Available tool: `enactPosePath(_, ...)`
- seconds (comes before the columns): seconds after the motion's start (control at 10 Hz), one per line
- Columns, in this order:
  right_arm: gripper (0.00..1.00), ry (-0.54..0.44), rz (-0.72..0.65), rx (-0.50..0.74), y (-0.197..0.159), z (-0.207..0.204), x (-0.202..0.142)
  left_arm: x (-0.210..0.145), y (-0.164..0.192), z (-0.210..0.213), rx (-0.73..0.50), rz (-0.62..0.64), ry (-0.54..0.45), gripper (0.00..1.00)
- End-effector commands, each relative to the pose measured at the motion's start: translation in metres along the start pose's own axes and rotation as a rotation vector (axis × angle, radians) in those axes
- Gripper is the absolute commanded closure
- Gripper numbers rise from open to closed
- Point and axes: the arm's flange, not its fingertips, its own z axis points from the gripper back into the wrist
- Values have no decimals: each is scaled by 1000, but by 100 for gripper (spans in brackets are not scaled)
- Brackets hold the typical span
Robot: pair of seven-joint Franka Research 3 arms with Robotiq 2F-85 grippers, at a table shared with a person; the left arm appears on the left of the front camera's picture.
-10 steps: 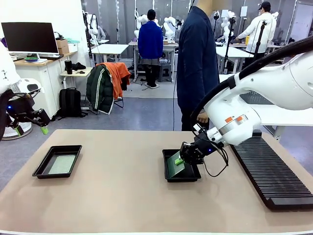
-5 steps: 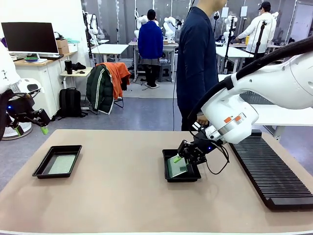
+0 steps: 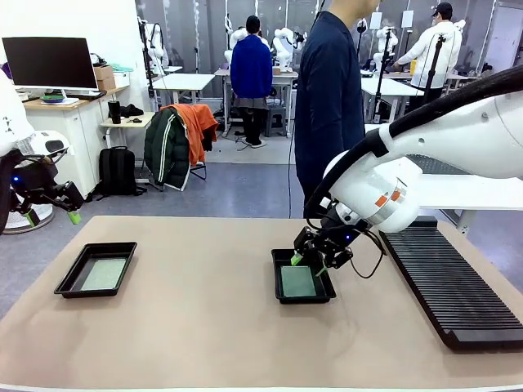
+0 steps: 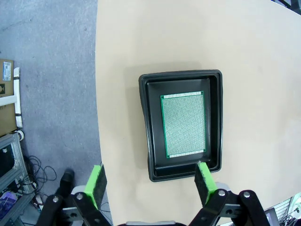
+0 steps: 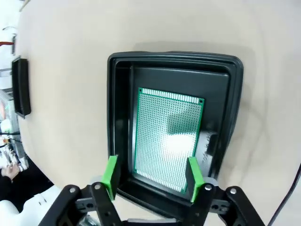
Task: Inspect and transfer BCBs to ESD trays.
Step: Pick up the Blank PCB from the PCB Rack and place it in the right ESD tray.
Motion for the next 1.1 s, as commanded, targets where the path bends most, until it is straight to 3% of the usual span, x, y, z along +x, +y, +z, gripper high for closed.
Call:
enactPosePath(0.0, 12, -3, -13, -131, 22, 19, -4, -1, 0, -2, 1, 2, -6, 0)
enactPosePath(0.2, 0, 3, -2, -230, 37, 43, -5, -1, 0, -2, 1, 2, -6, 0)
enactPosePath(0.5, 0, 23, -6, -350, 45, 69, -6, -1, 0, -2, 1, 2, -6, 0)
enactPosePath(1.0, 0, 36, 7, -340, 42, 75, -8, -1, 0, -2, 1, 2, -6, 0)
